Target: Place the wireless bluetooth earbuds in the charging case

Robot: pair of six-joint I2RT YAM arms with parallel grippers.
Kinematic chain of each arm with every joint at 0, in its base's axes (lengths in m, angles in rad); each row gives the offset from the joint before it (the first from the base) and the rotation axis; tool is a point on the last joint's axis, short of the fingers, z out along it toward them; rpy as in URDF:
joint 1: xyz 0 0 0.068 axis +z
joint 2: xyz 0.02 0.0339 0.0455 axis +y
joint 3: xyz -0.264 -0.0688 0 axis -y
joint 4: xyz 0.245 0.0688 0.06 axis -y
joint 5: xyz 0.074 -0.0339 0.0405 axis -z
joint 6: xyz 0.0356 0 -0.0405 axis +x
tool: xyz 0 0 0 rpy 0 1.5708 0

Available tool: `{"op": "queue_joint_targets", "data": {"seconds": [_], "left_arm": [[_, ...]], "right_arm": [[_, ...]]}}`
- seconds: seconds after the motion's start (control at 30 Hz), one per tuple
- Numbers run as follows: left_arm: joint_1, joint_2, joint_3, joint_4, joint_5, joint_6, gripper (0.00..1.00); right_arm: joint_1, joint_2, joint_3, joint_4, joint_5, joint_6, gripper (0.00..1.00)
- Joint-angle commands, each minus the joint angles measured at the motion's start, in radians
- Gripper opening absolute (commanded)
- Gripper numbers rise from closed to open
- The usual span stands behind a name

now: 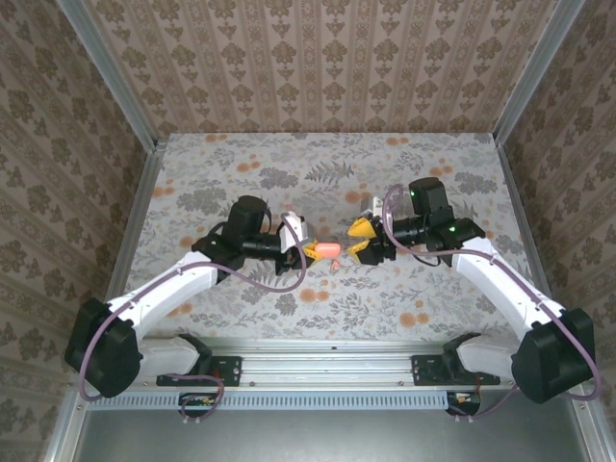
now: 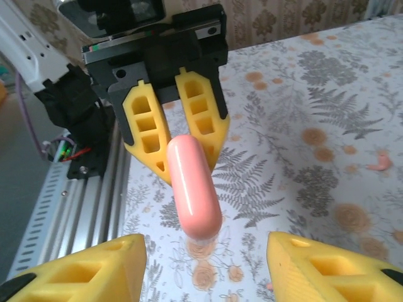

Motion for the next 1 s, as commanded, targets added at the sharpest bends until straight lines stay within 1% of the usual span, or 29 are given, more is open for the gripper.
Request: {"op": "queue_joint_targets", "data": {"seconds": [0.0,0.2,0.5,0.63,0.67,0.8,0.97], "left_arm": [[-0.003,-0.023,0.041,-0.064,-0.023,0.062,0.17],[-0.007,-0.022,0.038,-0.061,-0.021,0.061,0.17],[-0.013,-0.026,0.034,-0.048,-0.019,0.052,0.17],[-0.015,-0.026,0.031,-0.035,-0.017,0.044,0.17],[-0.015,-0.026,0.030,-0.029,-0.014,0.040,0.17],[-0.014,-0.026,0.030,-0.021,-0.006,0.034,0.17],[-0.015,-0.030,0.031,-0.019,-0.002,0.032,0.17]], "right_arm": [[0.025,0.005,0.059,-0.089,0.089,-0.046,0.56],[0.089,0.068,0.125,-0.130,0.103,-0.080,0.57],[0.167,0.160,0.184,-0.171,0.117,-0.161,0.56],[0.177,0.177,0.199,-0.172,0.110,-0.204,0.51],[0.177,0.177,0.200,-0.199,0.109,-0.211,0.50],[0.178,0.205,0.205,-0.211,0.103,-0.238,0.42],[0.178,0.203,0.205,-0.221,0.111,-0.251,0.41]]}}
